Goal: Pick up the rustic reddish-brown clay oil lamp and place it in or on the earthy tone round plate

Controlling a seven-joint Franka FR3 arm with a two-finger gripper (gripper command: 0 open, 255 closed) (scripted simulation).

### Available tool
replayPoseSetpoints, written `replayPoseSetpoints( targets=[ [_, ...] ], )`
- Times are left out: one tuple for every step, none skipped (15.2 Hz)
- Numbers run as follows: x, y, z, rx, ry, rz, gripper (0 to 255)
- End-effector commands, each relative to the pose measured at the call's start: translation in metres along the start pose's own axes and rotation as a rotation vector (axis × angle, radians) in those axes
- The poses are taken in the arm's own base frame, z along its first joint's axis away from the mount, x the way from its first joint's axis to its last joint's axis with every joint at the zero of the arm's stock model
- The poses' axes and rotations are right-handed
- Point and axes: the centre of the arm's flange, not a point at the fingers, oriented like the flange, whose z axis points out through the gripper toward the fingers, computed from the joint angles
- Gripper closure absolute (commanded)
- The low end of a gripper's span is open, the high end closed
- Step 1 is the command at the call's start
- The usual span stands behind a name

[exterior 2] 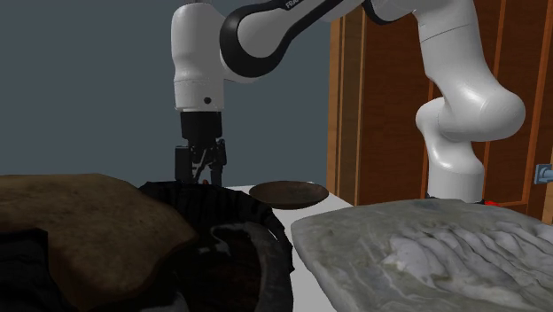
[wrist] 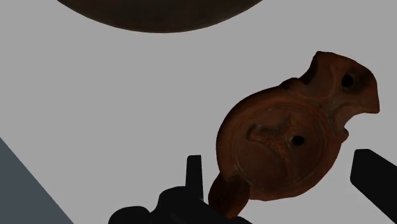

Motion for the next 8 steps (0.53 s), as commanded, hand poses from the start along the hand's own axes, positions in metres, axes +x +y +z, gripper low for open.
replayPoseSetpoints(
  targets=[
    [0.0, 0.0, 0.0004, 0.0, 0.0, 0.0, 0],
    [0.0, 0.0, 0.0004, 0.0, 0.0, 0.0, 0],
    [0.0, 0.0, 0.0004, 0.0, 0.0, 0.0, 0],
    [0.0, 0.0, 0.0004, 0.0, 0.0, 0.0, 0],
    [0.0, 0.0, 0.0004, 0.0, 0.0, 0.0, 255],
    [0.0, 0.0, 0.0004, 0.0, 0.0, 0.0, 255],
    [0.0001, 0.0001, 0.0005, 0.0, 0.0, 0.0, 255],
    [0.0001, 0.0001, 0.0006, 0.0, 0.0, 0.0, 255]
  ],
)
